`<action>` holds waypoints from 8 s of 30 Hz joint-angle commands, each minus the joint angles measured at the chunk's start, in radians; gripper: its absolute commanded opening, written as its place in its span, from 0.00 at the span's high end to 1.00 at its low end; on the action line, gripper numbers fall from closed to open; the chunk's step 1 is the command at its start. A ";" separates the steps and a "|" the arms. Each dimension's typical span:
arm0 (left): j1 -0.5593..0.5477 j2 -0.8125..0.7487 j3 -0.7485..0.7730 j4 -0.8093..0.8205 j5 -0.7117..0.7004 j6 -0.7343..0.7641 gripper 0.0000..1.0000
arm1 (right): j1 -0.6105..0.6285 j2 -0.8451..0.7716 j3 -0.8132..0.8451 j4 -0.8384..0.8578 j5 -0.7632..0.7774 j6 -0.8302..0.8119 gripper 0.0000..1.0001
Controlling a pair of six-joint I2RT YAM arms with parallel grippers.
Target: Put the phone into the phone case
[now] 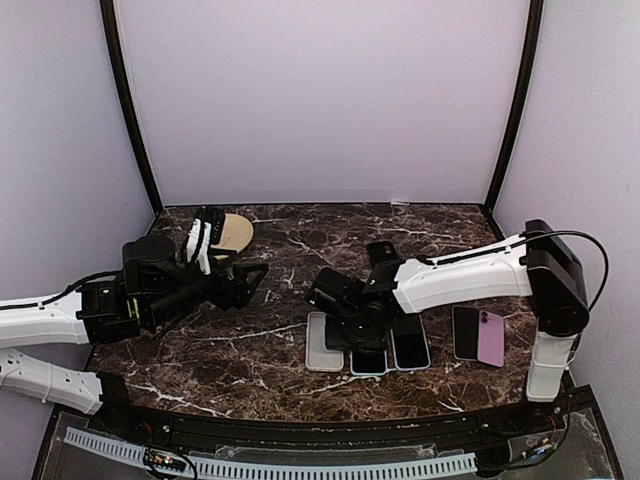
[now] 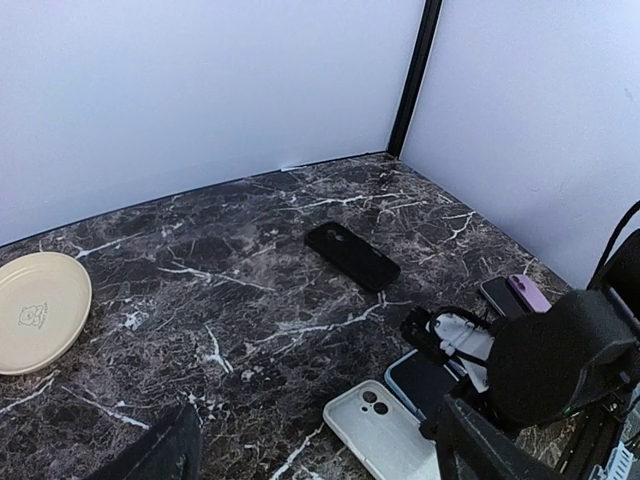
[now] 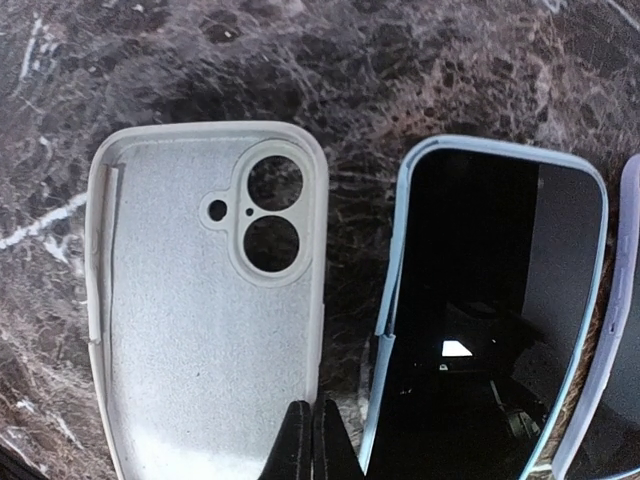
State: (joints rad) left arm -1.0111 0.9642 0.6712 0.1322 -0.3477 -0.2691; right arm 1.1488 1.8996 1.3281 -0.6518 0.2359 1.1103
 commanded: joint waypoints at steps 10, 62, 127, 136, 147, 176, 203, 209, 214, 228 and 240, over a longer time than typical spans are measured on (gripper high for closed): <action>0.006 -0.035 -0.016 0.001 0.018 0.008 0.17 | 0.042 0.068 0.003 -0.037 0.015 0.045 1.00; 0.008 -0.045 -0.022 -0.038 -0.024 0.048 0.16 | -1.138 -0.427 -0.562 -0.091 -0.313 -0.614 0.03; -0.136 0.959 0.528 0.464 0.399 -0.318 0.27 | -0.735 -0.604 -0.507 0.227 -0.489 -0.561 0.60; -0.153 1.127 0.659 0.506 0.444 -0.291 0.27 | -0.735 -0.664 -0.509 0.237 -0.519 -0.588 0.63; -0.156 1.217 0.778 0.389 0.412 -0.184 0.38 | -0.715 -0.749 -0.474 0.293 -0.648 -0.557 0.66; -0.156 0.793 0.416 0.661 0.351 0.129 1.00 | -0.685 -0.912 -0.327 0.353 -0.945 -0.828 0.19; -0.072 0.644 0.320 0.774 0.788 -0.002 1.00 | -0.517 -0.888 -0.323 0.420 -1.147 -0.905 0.57; -0.070 0.633 0.311 0.753 0.777 0.017 1.00 | -0.510 -0.882 -0.299 0.436 -1.087 -0.862 0.99; -0.070 0.605 0.306 0.661 0.698 0.114 0.52 | -0.511 -0.873 -0.277 0.446 -0.970 -0.769 1.00; -0.271 0.438 0.126 0.737 -0.021 1.161 0.29 | -0.511 -0.657 0.001 0.192 -0.749 -0.475 1.00; -0.332 0.597 0.066 1.139 -0.142 1.666 0.19 | -0.474 -0.671 -0.009 0.267 -0.786 -0.379 1.00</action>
State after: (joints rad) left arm -1.3304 1.4887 0.7174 1.0302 -0.3943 1.1763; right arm 0.6491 1.2556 1.2827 -0.4740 -0.5259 0.6891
